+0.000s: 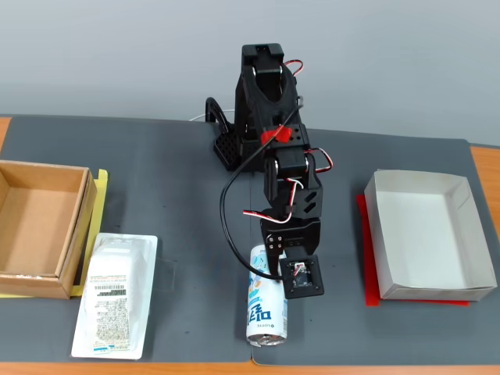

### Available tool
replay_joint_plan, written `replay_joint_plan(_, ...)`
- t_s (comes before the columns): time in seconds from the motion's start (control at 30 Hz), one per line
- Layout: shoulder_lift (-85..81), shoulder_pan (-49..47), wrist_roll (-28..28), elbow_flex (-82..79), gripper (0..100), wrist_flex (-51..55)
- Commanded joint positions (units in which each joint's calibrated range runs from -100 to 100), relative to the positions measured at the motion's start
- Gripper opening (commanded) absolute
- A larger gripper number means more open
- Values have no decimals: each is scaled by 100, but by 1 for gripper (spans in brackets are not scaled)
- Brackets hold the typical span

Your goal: Pick the can and put it in the brown box

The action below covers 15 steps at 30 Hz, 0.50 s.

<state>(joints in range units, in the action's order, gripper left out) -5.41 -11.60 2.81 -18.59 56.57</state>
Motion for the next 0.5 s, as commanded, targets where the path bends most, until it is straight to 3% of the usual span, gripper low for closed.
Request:
replay_joint_plan(0.0,-5,56,21,266,35,15)
replay_joint_plan(0.13,3,23,16,239,41,6)
replay_joint_plan(0.47,528,23,21,311,41,-81)
